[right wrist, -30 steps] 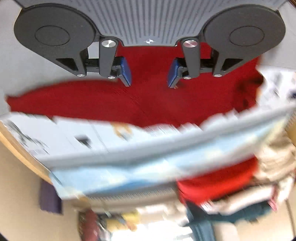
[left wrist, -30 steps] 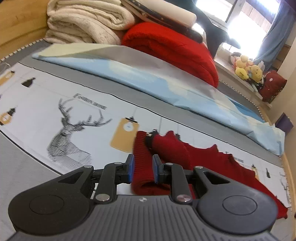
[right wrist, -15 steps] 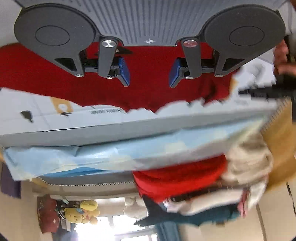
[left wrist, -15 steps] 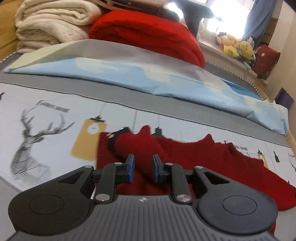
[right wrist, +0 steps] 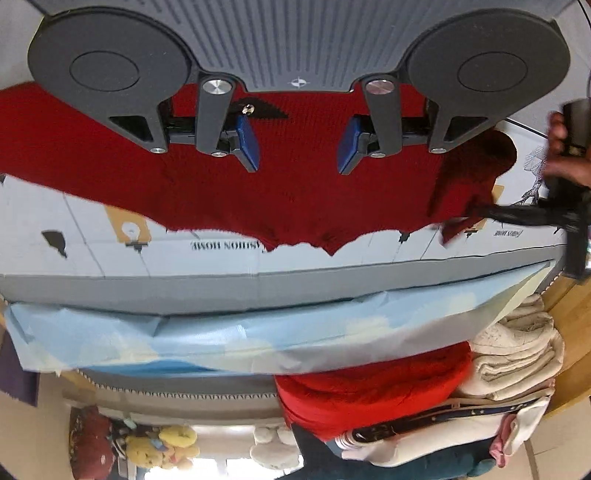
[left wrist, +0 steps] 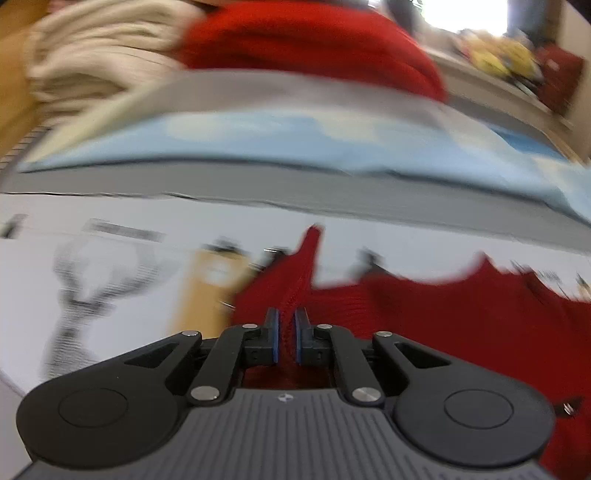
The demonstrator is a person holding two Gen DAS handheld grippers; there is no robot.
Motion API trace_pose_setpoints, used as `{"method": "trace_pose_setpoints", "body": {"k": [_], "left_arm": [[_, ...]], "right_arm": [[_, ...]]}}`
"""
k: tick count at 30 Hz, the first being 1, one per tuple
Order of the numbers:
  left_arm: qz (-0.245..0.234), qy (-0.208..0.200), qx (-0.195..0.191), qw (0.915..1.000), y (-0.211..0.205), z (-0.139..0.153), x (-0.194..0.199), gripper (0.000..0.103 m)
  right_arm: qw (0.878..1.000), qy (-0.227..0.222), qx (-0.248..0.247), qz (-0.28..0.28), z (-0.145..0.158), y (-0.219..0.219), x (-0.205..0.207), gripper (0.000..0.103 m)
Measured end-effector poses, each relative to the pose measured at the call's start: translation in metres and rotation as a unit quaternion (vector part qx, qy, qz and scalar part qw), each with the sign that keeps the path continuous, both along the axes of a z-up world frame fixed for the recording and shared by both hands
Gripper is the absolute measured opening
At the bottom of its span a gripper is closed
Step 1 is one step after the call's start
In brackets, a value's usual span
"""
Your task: Fold small clothes
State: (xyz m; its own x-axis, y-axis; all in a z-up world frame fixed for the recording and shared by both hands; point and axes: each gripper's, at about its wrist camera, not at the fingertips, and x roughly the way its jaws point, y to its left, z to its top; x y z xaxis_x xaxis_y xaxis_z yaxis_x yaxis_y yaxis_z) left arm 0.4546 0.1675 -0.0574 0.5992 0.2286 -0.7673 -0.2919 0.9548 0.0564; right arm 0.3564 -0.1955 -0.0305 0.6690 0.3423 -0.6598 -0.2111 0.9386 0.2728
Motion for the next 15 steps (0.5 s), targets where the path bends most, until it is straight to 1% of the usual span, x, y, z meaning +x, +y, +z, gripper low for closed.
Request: {"method": "trace_pose_setpoints", "body": {"k": [1, 3, 4, 5, 6, 7, 8, 9, 10, 11, 12, 13, 14, 15], "left_arm": [[0.021, -0.006, 0.017, 0.9996, 0.015, 0.008, -0.007, 0.008], [0.069, -0.015, 0.053, 0.9961, 0.053, 0.021, -0.023, 0.008], [0.111, -0.013, 0.068, 0.9914, 0.081, 0.024, -0.035, 0.008], [0.156, -0.006, 0.077, 0.9847, 0.108, 0.024, -0.045, 0.008], [0.217, 0.008, 0.079, 0.9729, 0.140, 0.022, -0.058, 0.008], [0.284, 0.023, 0.072, 0.9558, 0.171, 0.018, -0.073, 0.008], [0.337, 0.033, 0.064, 0.9386, 0.195, 0.016, -0.086, 0.008], [0.371, 0.034, 0.052, 0.9267, 0.212, 0.015, -0.098, 0.008], [0.376, 0.030, 0.034, 0.9256, 0.220, 0.015, -0.105, 0.008], [0.363, 0.024, 0.012, 0.9312, 0.220, 0.015, -0.107, 0.009], [0.340, 0.019, -0.017, 0.9403, 0.216, 0.015, -0.107, 0.013], [0.302, 0.016, -0.059, 0.9513, 0.208, 0.013, -0.103, 0.017], [0.272, 0.015, -0.089, 0.9580, 0.199, 0.009, -0.099, 0.018], [0.240, 0.016, -0.111, 0.9643, 0.187, 0.005, -0.095, 0.018]], "right_arm": [[1.000, 0.007, 0.001, -0.003, -0.002, 0.001, 0.002, 0.049], [1.000, 0.018, 0.001, -0.009, -0.004, 0.003, 0.004, 0.049], [1.000, 0.021, 0.003, -0.011, -0.005, 0.004, 0.005, 0.049], [1.000, 0.022, 0.005, -0.013, -0.005, 0.004, 0.005, 0.049], [1.000, 0.024, 0.007, -0.014, -0.005, 0.006, 0.005, 0.049], [1.000, 0.025, 0.006, -0.016, -0.005, 0.008, 0.005, 0.049], [1.000, 0.025, 0.005, -0.018, -0.005, 0.009, 0.004, 0.049], [1.000, 0.023, 0.004, -0.020, -0.005, 0.010, 0.004, 0.049], [1.000, 0.022, 0.003, -0.021, -0.005, 0.012, 0.003, 0.049], [0.999, 0.021, 0.000, -0.025, -0.005, 0.014, 0.003, 0.049], [0.999, 0.021, -0.001, -0.029, -0.005, 0.014, 0.003, 0.050], [0.999, 0.022, -0.002, -0.033, -0.006, 0.015, 0.003, 0.050], [0.999, 0.024, -0.001, -0.037, -0.007, 0.015, 0.004, 0.050], [0.999, 0.027, 0.002, -0.044, -0.009, 0.013, 0.006, 0.050]]}}
